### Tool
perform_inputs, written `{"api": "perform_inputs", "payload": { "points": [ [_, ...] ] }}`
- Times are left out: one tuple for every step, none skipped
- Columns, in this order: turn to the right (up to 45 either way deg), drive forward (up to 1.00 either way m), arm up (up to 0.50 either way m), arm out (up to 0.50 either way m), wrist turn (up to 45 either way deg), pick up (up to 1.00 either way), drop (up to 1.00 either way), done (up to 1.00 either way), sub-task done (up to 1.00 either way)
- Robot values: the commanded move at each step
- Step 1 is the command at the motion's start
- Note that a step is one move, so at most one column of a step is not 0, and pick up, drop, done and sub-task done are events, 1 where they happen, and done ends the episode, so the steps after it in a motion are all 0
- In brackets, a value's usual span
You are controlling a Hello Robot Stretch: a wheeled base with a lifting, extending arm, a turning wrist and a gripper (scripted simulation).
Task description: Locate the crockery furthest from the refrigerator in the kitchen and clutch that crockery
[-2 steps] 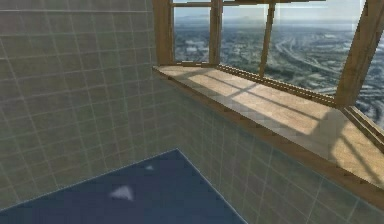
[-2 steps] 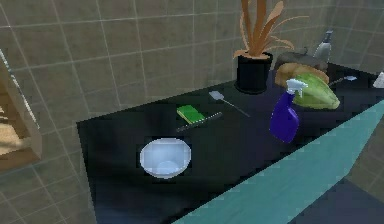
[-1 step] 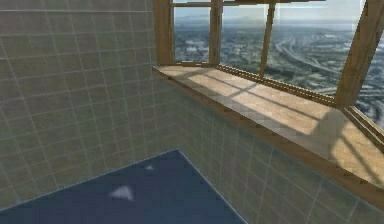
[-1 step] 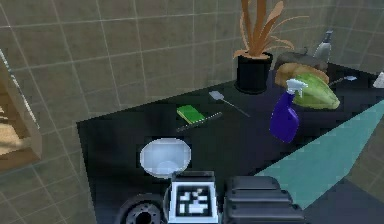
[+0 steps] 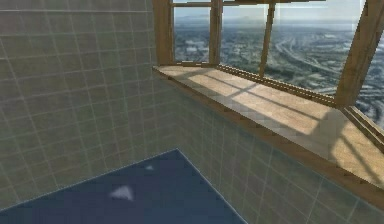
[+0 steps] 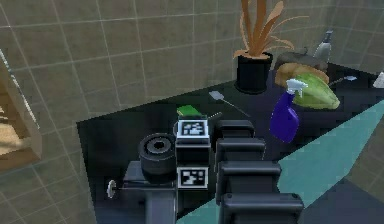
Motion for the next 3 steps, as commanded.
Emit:
{"api": "perform_inputs", "payload": {
  "points": [
    [0.0,0.00,0.00,0.00,45.0,0.00,0.00,0.00,0.00],
    [0.0,0.00,0.00,0.00,45.0,0.00,0.00,0.00,0.00],
    [0.0,0.00,0.00,0.00,45.0,0.00,0.00,0.00,0.00]
  ]
}}
